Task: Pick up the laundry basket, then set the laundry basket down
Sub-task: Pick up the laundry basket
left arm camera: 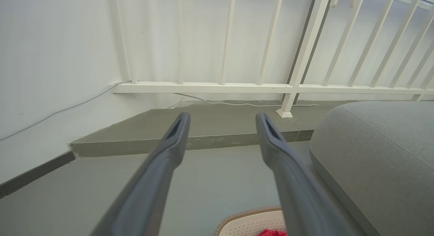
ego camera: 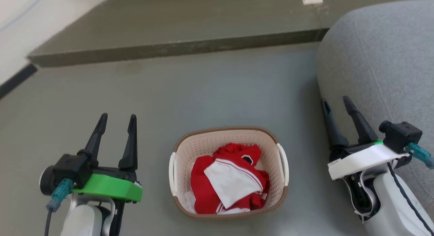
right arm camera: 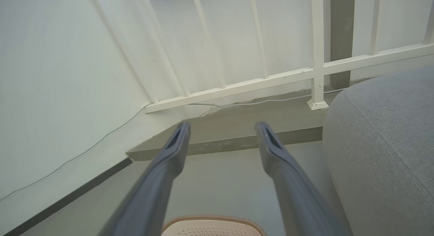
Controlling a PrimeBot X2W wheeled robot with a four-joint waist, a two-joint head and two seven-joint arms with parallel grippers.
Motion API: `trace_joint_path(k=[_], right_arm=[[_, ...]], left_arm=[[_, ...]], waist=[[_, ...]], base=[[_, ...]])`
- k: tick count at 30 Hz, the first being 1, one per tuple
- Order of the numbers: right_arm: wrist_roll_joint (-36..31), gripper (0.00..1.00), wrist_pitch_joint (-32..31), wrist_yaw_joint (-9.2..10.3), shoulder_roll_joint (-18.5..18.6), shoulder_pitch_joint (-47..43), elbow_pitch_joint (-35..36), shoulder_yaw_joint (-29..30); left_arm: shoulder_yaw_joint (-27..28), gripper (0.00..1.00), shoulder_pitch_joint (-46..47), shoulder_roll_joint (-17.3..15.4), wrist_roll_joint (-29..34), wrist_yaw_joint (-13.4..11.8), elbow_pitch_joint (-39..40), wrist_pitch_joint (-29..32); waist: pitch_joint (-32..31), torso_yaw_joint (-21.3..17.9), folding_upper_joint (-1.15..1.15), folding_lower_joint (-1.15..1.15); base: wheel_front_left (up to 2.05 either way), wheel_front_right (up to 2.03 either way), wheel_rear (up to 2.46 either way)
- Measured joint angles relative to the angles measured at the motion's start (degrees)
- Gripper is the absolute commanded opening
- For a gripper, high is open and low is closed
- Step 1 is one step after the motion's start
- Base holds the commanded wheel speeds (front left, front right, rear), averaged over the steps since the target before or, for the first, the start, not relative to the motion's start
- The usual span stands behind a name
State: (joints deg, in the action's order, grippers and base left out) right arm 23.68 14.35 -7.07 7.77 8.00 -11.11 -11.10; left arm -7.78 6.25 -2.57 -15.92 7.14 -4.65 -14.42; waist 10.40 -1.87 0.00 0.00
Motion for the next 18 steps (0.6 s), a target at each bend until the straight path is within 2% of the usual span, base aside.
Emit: trace_joint_path(k=[10, 18], right_arm=[[0.0, 1.00, 0.0, 0.00, 0.0, 3.3, -0.2, 0.8], [0.5, 1.00, 0.1, 0.00, -0.1, 6.4, -2.3, 0.7]], left_arm=[[-0.4, 1.00, 3.6, 0.1, -1.6, 0.0, -0.7, 0.0], [-0.8, 1.00, 7.4, 0.2, -2.1, 0.0, -4.5, 0.0]], waist=[[7.2, -1.1, 0.00, 0.00], [13.4, -2.0, 0.00, 0.01]], base=[[0.00, 0.00, 0.00], [0.00, 0.00, 0.00]])
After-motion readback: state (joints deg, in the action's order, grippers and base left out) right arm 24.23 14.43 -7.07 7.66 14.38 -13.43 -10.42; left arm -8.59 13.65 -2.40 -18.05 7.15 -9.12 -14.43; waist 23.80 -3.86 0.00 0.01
